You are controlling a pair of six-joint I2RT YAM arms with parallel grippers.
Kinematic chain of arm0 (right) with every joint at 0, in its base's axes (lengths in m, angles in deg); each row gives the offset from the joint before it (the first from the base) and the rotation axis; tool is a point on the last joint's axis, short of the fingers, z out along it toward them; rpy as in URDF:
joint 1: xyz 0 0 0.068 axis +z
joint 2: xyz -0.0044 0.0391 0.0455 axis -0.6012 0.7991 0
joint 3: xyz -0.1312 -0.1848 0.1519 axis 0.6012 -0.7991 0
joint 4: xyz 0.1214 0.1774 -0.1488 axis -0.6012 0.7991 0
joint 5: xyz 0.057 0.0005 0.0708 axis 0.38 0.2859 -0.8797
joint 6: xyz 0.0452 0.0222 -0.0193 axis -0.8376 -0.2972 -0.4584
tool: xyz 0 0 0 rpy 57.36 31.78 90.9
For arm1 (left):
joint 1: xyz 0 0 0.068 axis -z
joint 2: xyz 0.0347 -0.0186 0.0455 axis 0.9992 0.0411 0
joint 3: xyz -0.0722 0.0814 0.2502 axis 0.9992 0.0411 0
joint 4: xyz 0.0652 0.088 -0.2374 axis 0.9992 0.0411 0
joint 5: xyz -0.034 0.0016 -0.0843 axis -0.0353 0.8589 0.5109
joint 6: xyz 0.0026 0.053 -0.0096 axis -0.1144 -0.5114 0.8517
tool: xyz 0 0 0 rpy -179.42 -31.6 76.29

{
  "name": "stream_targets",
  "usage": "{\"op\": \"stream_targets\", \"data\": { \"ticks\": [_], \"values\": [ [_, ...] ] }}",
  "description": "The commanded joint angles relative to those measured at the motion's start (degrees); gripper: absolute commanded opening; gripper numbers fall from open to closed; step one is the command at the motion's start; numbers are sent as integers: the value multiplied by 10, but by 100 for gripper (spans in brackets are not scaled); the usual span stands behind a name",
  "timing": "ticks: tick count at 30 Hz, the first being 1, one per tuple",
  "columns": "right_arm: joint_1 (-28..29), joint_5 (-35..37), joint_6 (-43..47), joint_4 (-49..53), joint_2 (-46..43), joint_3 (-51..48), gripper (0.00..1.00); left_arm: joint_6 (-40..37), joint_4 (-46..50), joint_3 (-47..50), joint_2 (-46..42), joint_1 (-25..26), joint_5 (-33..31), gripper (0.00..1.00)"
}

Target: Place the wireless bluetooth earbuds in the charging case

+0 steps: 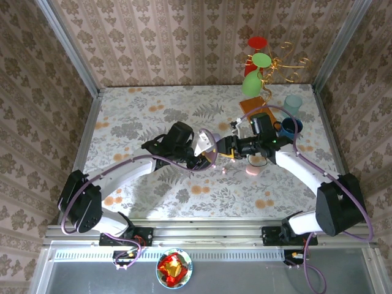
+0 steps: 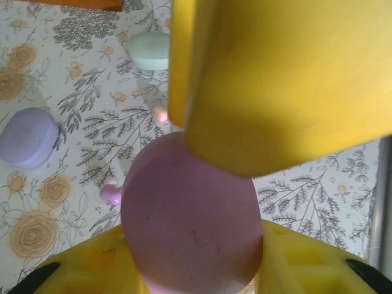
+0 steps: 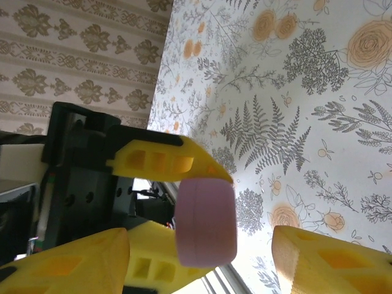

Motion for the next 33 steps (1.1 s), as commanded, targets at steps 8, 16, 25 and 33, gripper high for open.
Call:
{"op": "stream_targets", "data": {
  "ticks": [8,16,25,33],
  "values": [
    [10,-42,14,-3,43,21,43,-20,7,3,-36,4,43,21],
    [7,-48,-25,-19,34,19,20,6,-29,7,-36,4,-10,28],
    [-20,-40,-136,-117,19,3,21,161,-166,54,-71,-9,-25,100],
    [-50,-40,-296,-237,-1,-15,23,205,-489,218,-138,-20,-53,100]
  ]
}}
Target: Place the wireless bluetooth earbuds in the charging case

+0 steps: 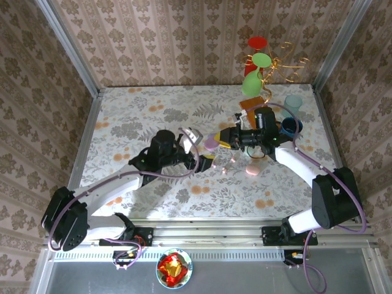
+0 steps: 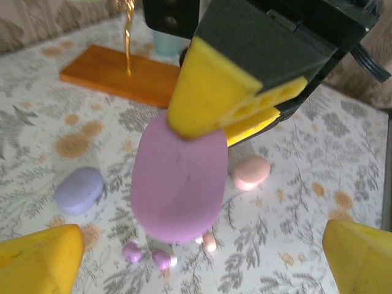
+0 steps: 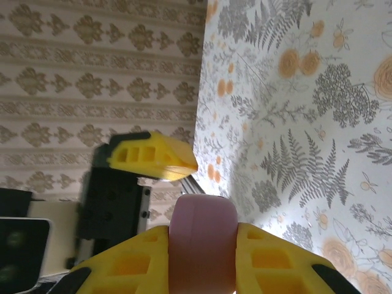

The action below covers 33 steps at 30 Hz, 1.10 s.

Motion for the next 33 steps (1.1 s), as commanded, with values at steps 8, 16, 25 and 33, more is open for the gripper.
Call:
{"op": "stream_targets", "data": {
  "ticks": [8,16,25,33],
  "values": [
    [-16,-18,-226,-211,-59,-27,20,-24,-374,109,-14,-4,11,100],
    [-14,-39,-356,-382,-59,-37,18,9,-590,117,59,-29,73,93],
    [-9,-33,-426,-474,-56,-65,17,37,-593,50,116,-29,98,87],
    [-8,-36,-434,-473,-59,-74,17,53,-596,19,145,-23,102,77]
  ]
}}
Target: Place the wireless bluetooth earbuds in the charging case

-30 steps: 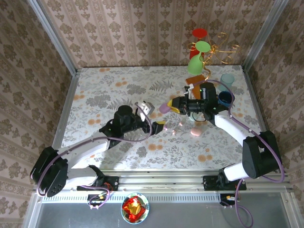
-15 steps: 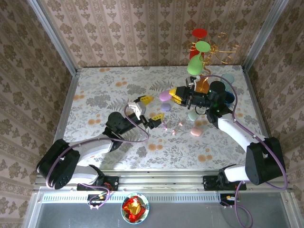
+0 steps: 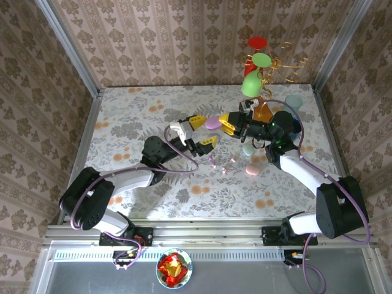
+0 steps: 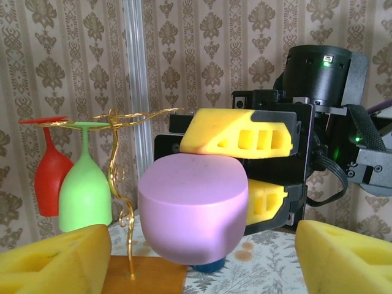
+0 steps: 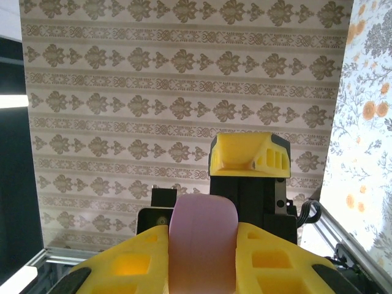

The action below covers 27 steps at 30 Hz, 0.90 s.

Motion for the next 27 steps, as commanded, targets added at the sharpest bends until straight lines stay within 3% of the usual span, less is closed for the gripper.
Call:
{"op": "stream_targets", "data": {
  "ticks": [1,27],
  "values": [
    [3,-18,-11,-30,-10,-5,17,15,-26,-22,7,2,16,77],
    [8,-25,-6,-27,0,-9,15,31,-27,-45,34,3,42,51]
  ]
}}
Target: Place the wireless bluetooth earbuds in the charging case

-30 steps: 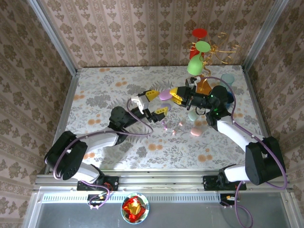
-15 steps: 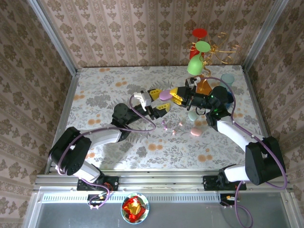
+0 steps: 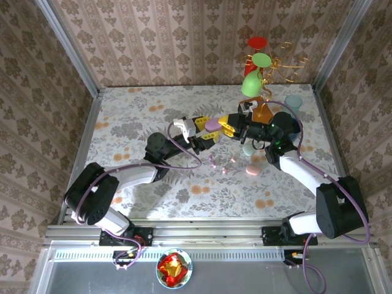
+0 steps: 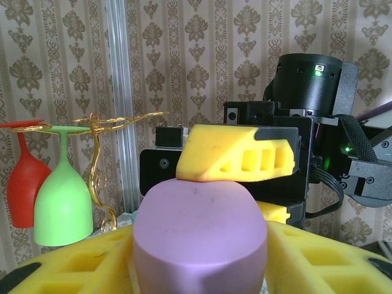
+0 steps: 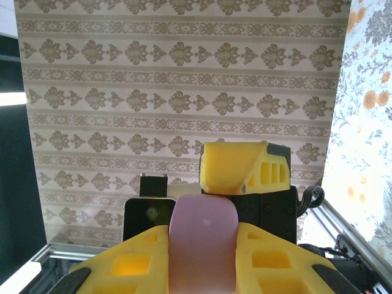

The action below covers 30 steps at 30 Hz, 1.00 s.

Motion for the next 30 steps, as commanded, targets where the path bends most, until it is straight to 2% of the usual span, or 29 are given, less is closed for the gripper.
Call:
{"op": "stream_targets", "data": {
  "ticks": [1,4,17,27,30],
  "values": [
    [4,-13,0,-23,0,-2,15,13,-19,-12,5,2,12,51],
    [4,-14,2,-24,-3,2,15,10,-19,-11,4,3,12,55],
    [4,-14,1,-30,-10,6,15,6,-19,-13,9,6,14,55],
    [5,-13,-1,-32,-11,4,15,8,-20,-15,10,9,16,53],
    [5,-13,1,-26,-12,3,15,9,-19,-15,9,10,16,48]
  ]
}}
